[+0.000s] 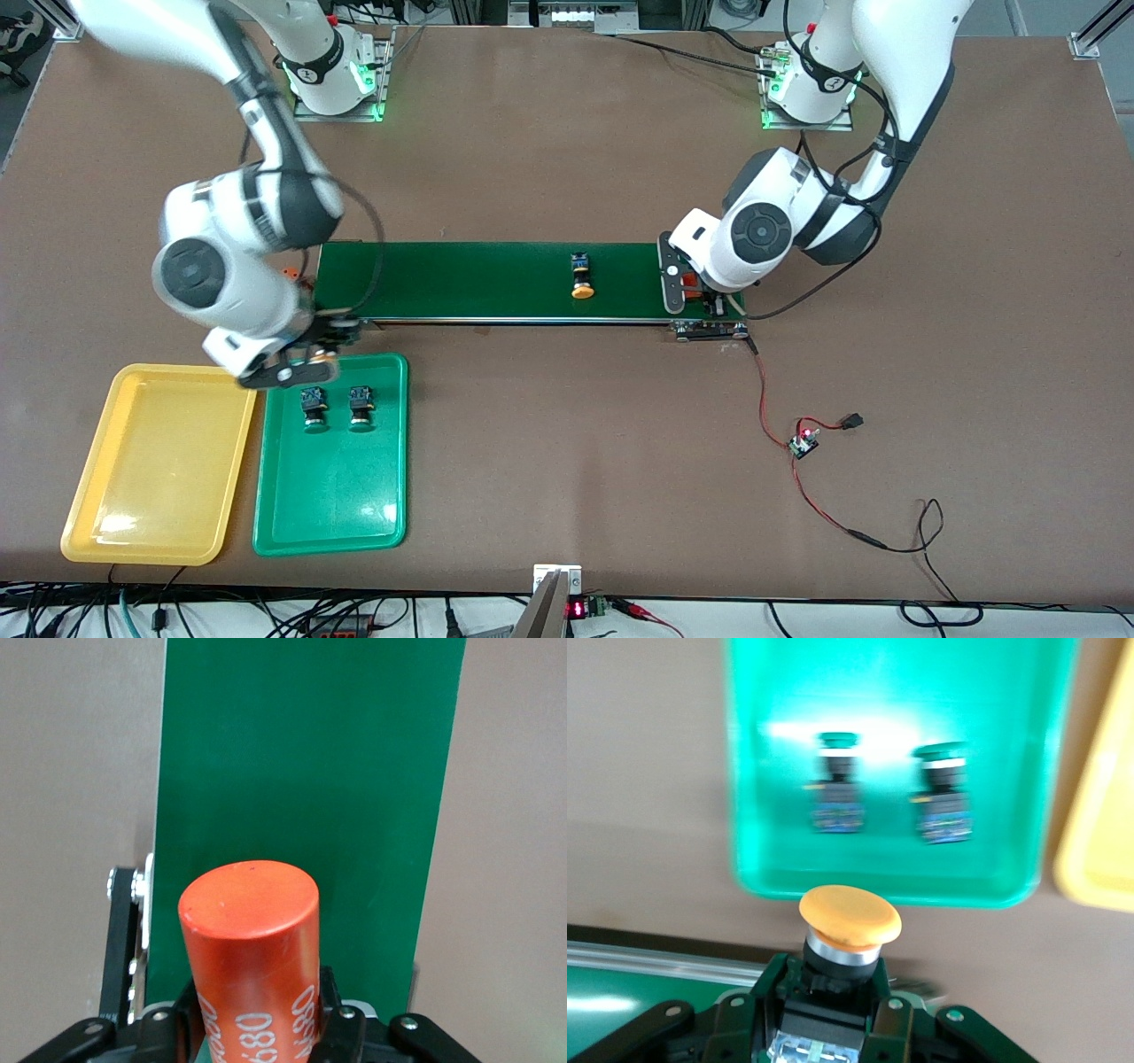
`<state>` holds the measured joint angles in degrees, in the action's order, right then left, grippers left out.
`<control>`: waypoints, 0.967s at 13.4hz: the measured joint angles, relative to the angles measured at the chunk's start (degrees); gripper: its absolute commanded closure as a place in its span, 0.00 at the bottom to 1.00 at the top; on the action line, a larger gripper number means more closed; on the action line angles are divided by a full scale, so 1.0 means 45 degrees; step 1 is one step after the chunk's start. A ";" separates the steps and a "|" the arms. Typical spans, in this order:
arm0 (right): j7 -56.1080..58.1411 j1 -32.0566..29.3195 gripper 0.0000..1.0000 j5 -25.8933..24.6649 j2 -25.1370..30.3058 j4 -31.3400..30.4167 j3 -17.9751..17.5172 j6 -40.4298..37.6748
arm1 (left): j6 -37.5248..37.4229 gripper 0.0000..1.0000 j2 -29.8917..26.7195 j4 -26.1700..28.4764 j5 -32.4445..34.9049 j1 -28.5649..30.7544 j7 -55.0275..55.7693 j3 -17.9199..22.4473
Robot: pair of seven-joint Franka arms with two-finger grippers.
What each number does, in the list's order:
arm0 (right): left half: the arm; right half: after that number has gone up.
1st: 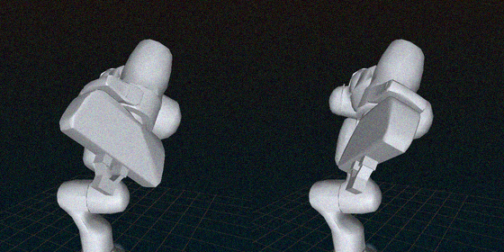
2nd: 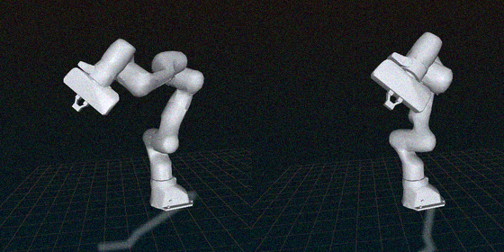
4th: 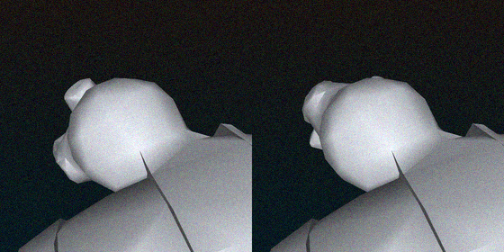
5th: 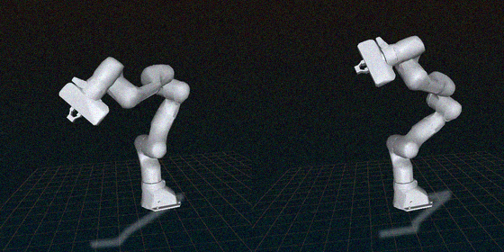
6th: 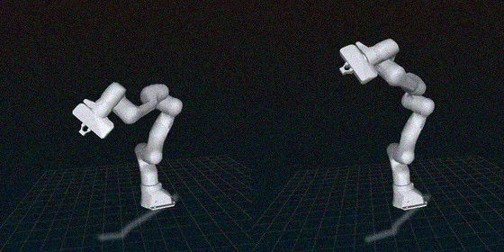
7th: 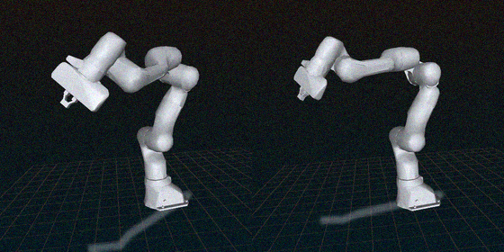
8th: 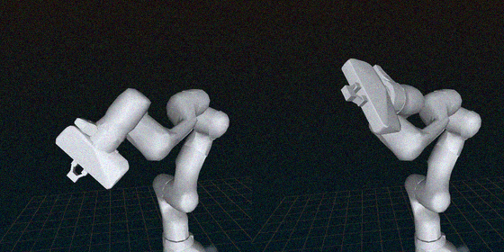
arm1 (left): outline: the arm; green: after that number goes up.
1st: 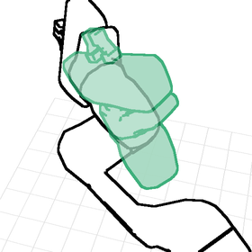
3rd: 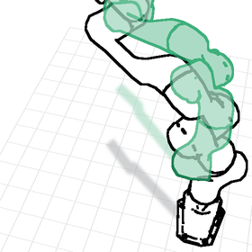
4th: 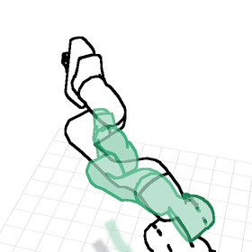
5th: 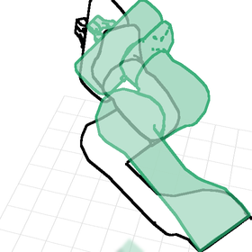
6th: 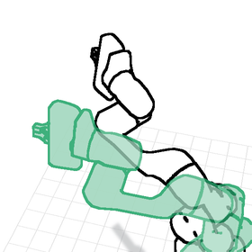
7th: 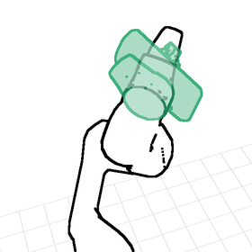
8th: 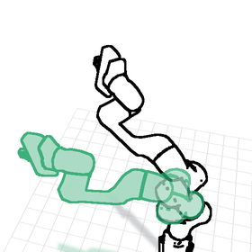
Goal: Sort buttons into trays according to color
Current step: 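Carry the yellow button to the yellow tray while the left gripper lifts battery, then release the yellow button in the yellow tray while the left gripper places battery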
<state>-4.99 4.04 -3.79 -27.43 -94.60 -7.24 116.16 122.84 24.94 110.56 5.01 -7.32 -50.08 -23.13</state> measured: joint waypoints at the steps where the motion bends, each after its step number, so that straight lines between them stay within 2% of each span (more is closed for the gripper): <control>1: 0.0839 -0.0678 1.00 -0.0002 -0.0322 0.0116 0.0003 0.0010 | 0.0065 0.00 0.0064 0.0004 0.0278 -0.0127 0.0303 -0.0069; 4: 0.3028 -0.1948 1.00 -0.0450 -0.1040 0.0313 0.0031 0.0275 | 0.0091 0.00 0.0070 -0.0008 0.0849 -0.0250 0.0770 -0.0299; 8: 0.4791 -0.3259 1.00 -0.1711 -0.1830 0.0374 0.0301 0.2070 | -0.0320 0.00 -0.0169 -0.0108 0.0864 -0.0169 0.1124 -0.0297; 13: 0.5000 -0.3681 0.99 -0.3215 -0.2859 0.0684 0.1324 0.4406 | -0.2515 0.00 -0.2358 -0.0322 0.0725 0.0850 0.4212 -0.0060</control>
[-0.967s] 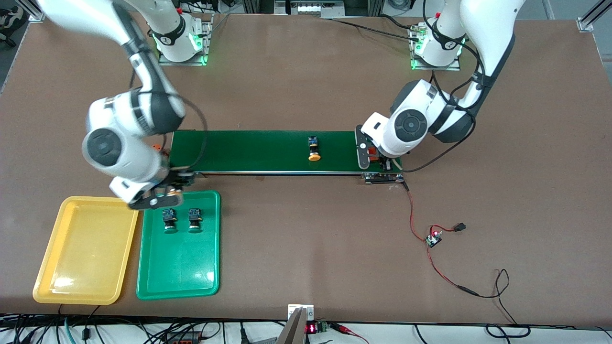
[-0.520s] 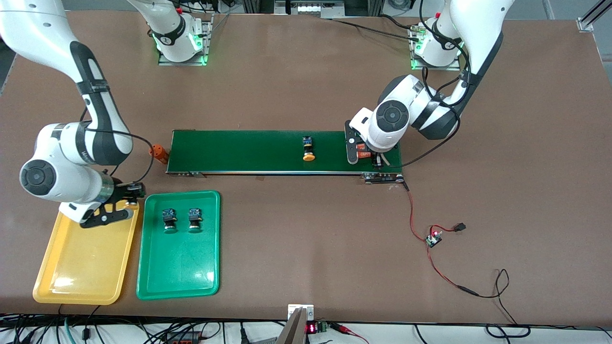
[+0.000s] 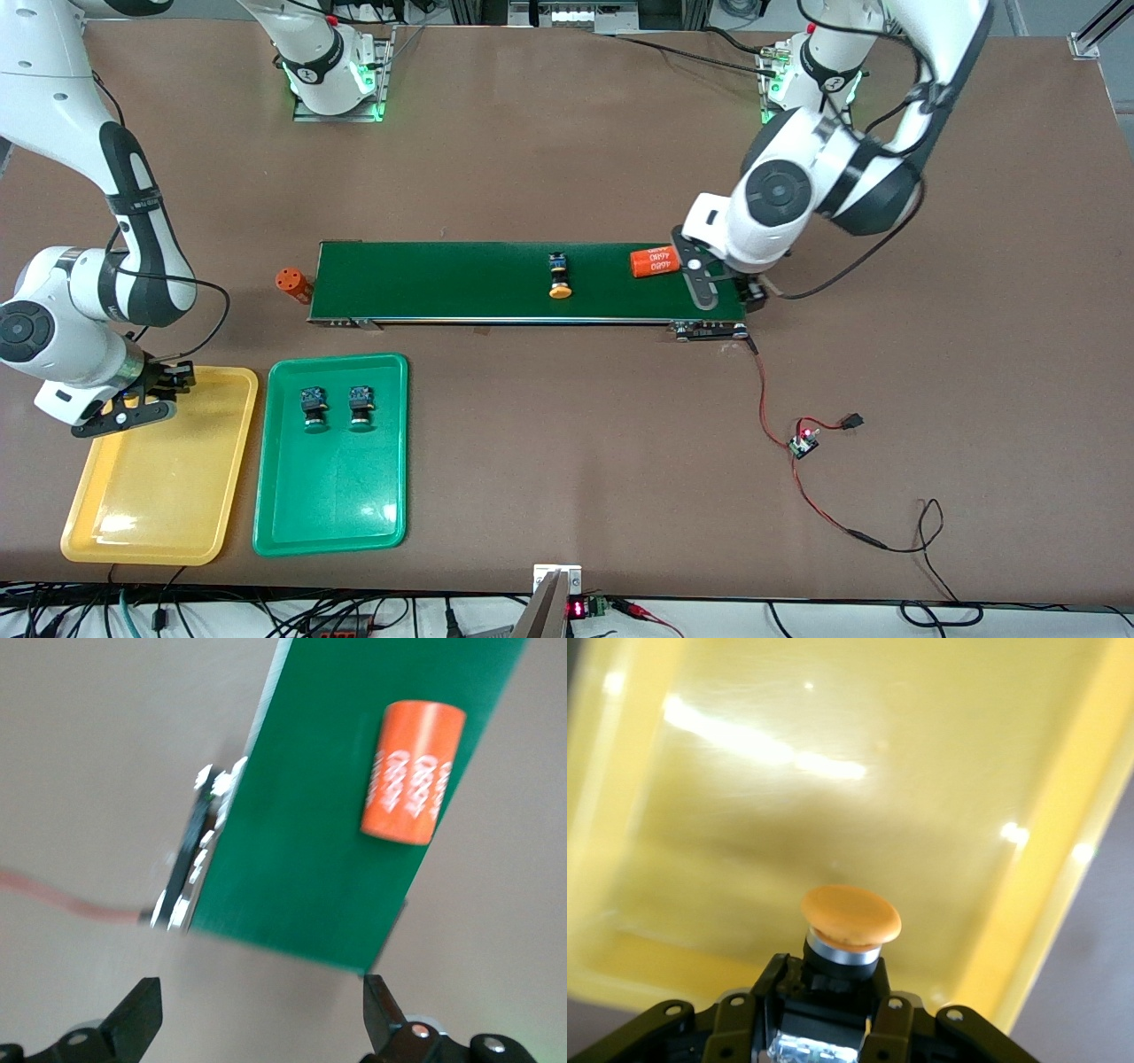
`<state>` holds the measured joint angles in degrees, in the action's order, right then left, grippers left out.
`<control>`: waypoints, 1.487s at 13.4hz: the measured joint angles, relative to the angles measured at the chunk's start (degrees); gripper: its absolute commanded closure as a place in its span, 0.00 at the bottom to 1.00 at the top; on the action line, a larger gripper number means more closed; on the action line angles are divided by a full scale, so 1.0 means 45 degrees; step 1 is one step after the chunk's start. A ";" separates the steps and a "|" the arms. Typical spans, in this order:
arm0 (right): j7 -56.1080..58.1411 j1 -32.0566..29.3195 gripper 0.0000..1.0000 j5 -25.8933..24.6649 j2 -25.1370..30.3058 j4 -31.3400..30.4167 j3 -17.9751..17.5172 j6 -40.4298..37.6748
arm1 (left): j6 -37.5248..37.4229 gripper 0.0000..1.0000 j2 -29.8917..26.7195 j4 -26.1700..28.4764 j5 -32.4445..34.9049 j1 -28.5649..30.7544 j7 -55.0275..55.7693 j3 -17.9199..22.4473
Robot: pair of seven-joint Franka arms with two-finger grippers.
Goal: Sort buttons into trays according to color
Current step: 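Release the yellow button in the yellow tray while the left gripper places battery, then move the right gripper back to the belt and lower onto yellow button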
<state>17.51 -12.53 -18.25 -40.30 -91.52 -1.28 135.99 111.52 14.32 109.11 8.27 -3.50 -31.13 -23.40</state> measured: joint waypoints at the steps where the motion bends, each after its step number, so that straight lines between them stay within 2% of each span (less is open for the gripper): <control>1: 0.0016 -0.0002 0.95 -0.0225 -0.0152 0.0022 0.0157 0.0479 | -0.0386 0.00 -0.0525 -0.0001 -0.0099 0.0064 0.1079 0.0362; 3: 0.0033 -0.0004 0.64 -0.0589 -0.0350 0.0037 0.0350 0.1088 | -0.0713 0.00 -0.1321 0.0026 -0.0359 0.0000 0.2412 0.1260; 4: 0.0041 -0.0001 0.18 -0.0671 -0.0390 0.0045 0.0372 0.1159 | -0.0722 0.00 -0.1586 0.0032 -0.0682 -0.0064 0.3084 0.1681; 5: 0.0052 0.0000 0.11 -0.0704 -0.0415 0.0060 0.0380 0.1178 | -0.0716 0.00 -0.1826 0.0022 -0.1462 -0.0120 0.4196 0.2160; 6: 0.0119 -0.0001 0.00 -0.0717 -0.0428 0.0075 0.0393 0.1197 | -0.0704 0.00 -0.2087 0.0011 -0.2554 -0.0153 0.5581 0.2652; 7: 0.0280 -0.0004 0.00 -0.0718 -0.0430 0.0089 0.0420 0.1223 | -0.0691 0.00 -0.2406 -0.0005 -0.3367 -0.0190 0.6932 0.3204; 8: 0.0372 -0.0009 0.00 -0.0717 -0.0429 0.0120 0.0446 0.1243 | -0.0692 0.00 -0.2779 -0.0021 -0.3562 -0.0222 0.7726 0.3735; 10: 0.0394 0.0001 0.00 -0.0716 -0.0391 0.0187 0.0454 0.1249 | -0.1269 0.00 -0.3726 -0.0116 -0.3348 -0.0263 0.8069 0.4814; 11: 0.0395 0.0038 0.00 -0.0713 -0.0266 0.0165 0.0439 0.1216 | -0.2119 0.00 -0.4161 -0.0400 -0.3088 -0.0284 0.8071 0.5161; 13: 0.0395 0.0135 0.00 -0.0255 0.0416 -0.0116 0.0292 0.0377 | -0.4414 0.00 -0.4666 -0.1369 -0.2661 -0.0348 0.8199 0.5369; 14: 0.0410 0.0206 0.00 0.0475 0.0980 -0.0307 0.0072 -0.0634 | -0.5070 0.00 -0.4749 -0.1699 -0.2552 -0.0382 0.8316 0.5367; 16: 0.0321 0.0717 0.00 0.2361 0.2277 -0.0532 -0.0219 -0.3091 | -0.5277 0.00 -0.4705 -0.1859 -0.2480 -0.0386 0.8330 0.5378; 17: -0.0007 0.1057 0.00 0.2964 0.2897 -0.0625 -0.0252 -0.4124 | -0.5243 0.00 -0.4617 -0.1899 -0.2326 -0.0389 0.8323 0.5380; 20: -0.1868 0.1989 0.00 0.3651 0.4395 -0.1108 -0.0319 -0.6099 | -0.5085 0.00 -0.4003 -0.2575 -0.1566 -0.0387 0.8147 0.5393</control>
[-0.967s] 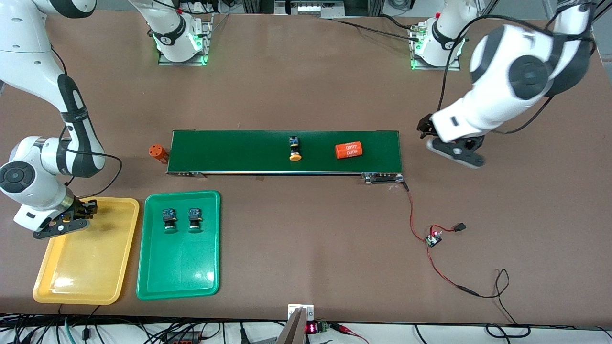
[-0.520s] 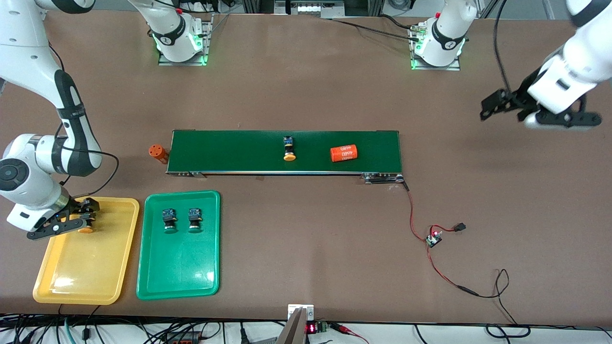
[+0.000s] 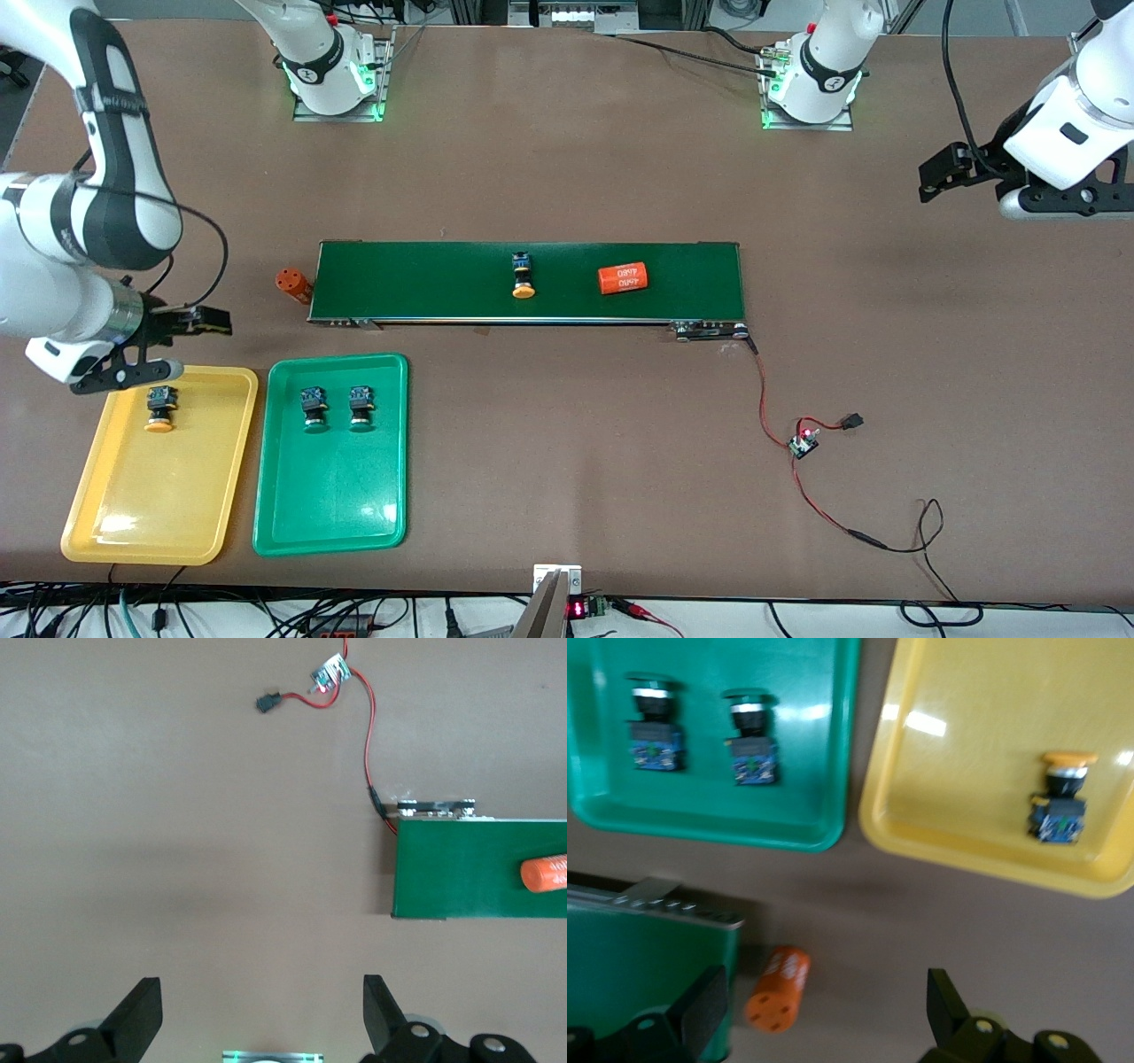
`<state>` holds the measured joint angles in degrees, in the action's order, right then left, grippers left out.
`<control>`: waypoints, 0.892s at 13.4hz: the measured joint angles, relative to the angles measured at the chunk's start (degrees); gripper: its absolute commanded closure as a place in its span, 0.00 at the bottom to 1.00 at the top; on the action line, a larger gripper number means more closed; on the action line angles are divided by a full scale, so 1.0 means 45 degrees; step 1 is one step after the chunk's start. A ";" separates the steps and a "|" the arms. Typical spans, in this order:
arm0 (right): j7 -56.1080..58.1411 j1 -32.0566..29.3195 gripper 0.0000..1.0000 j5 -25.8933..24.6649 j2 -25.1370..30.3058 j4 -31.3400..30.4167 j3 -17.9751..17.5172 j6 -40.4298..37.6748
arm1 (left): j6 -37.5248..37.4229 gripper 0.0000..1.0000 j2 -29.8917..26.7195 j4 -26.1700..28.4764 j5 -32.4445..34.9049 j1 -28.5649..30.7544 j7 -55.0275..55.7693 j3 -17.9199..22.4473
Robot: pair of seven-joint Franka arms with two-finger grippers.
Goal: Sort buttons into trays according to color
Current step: 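Move the right gripper back to the belt and lower onto yellow button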
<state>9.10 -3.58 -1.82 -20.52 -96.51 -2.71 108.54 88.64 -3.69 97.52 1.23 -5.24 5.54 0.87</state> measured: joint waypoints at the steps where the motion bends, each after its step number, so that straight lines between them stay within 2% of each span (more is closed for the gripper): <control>1: -0.0672 0.0285 0.00 0.0206 0.0494 -0.0474 -0.0024 -0.0104 | 0.0000 0.00 0.0250 -0.0279 0.0040 0.0001 -0.0055 0.0002; 3: -0.1920 0.0854 0.00 0.0833 0.1440 -0.1792 -0.0116 0.0105 | -0.0001 0.00 0.0546 -0.0599 0.0047 -0.0004 -0.0105 -0.0002; 5: -0.3386 0.1504 0.00 0.1030 0.2059 -0.2891 -0.0575 0.0793 | -0.0002 0.00 0.0607 -0.0689 0.0048 -0.0005 -0.0128 -0.0002; 7: -0.4769 0.1896 0.00 0.1034 0.2261 -0.3587 -0.1518 0.1826 | -0.0007 0.00 0.0608 -0.0774 0.0048 -0.0008 -0.0218 -0.0004; 9: -0.5242 0.2237 0.00 0.1035 0.2269 -0.4305 -0.2136 0.3129 | -0.0019 0.00 0.0628 -0.0910 0.0048 -0.0012 -0.0693 -0.0008; 12: -0.6785 0.3294 0.00 0.1008 0.2129 -0.5046 -0.2333 0.4331 | -0.0021 0.00 0.0822 -0.1087 0.0048 -0.0003 -0.0842 0.0004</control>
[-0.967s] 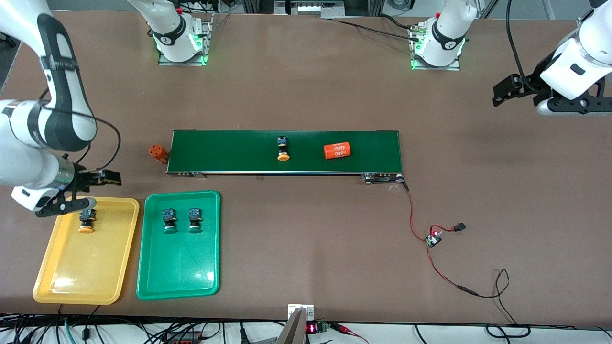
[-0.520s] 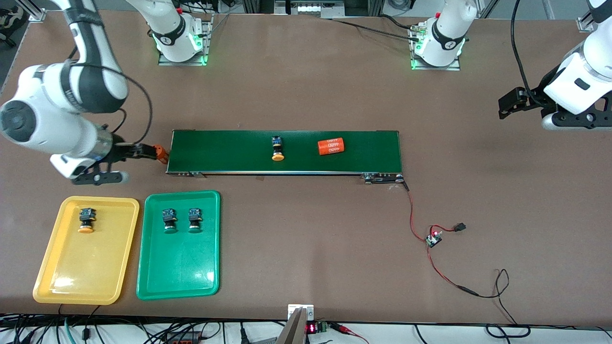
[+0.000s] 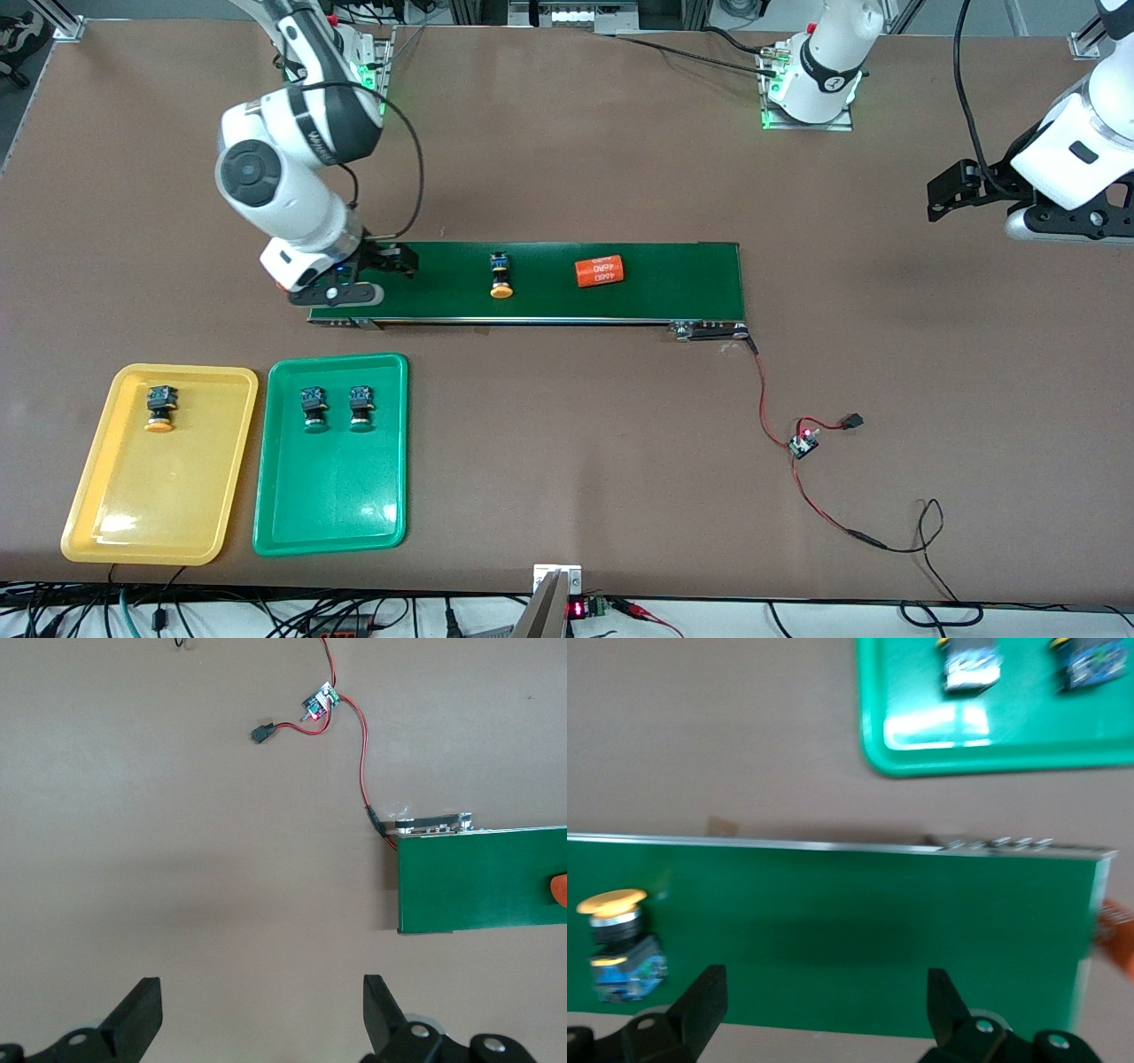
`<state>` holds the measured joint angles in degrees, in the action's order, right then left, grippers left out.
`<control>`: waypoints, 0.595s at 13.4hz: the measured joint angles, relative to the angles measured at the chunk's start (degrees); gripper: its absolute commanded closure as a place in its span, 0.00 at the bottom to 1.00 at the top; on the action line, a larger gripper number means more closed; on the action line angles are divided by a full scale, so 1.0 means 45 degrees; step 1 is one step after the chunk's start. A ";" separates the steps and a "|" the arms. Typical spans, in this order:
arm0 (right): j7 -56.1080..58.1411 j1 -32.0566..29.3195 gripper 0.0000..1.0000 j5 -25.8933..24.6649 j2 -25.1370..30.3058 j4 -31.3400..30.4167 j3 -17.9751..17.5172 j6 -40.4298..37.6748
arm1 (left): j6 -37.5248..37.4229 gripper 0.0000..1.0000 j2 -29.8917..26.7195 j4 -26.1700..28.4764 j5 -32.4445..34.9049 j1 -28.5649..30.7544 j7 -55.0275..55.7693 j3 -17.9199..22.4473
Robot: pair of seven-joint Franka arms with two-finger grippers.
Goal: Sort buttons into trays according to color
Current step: 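Move the right gripper back to the belt and lower onto yellow button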
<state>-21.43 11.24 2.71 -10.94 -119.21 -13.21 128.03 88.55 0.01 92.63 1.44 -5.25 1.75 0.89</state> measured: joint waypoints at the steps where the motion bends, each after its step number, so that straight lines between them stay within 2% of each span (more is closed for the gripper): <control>1: -0.0640 0.0426 0.00 -0.0150 -0.0105 -0.0076 -0.0013 0.0184 | 0.0000 0.00 0.0049 -0.0052 0.0000 0.0007 -0.0024 0.0007; 4: -0.2813 0.1432 0.00 -0.1284 -0.0632 -0.0106 -0.0059 0.0742 | 0.0000 0.00 0.0136 -0.0112 0.0000 0.0018 -0.0094 0.0022; 8: -0.3970 0.1900 0.00 -0.1596 -0.1189 -0.0105 -0.0060 0.1407 | -0.0079 0.00 0.0172 -0.0151 0.0000 0.0021 -0.0118 0.0027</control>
<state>-39.29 19.79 -4.47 -16.29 -119.69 -13.48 134.36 88.19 0.78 91.95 1.45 -5.16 1.21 1.01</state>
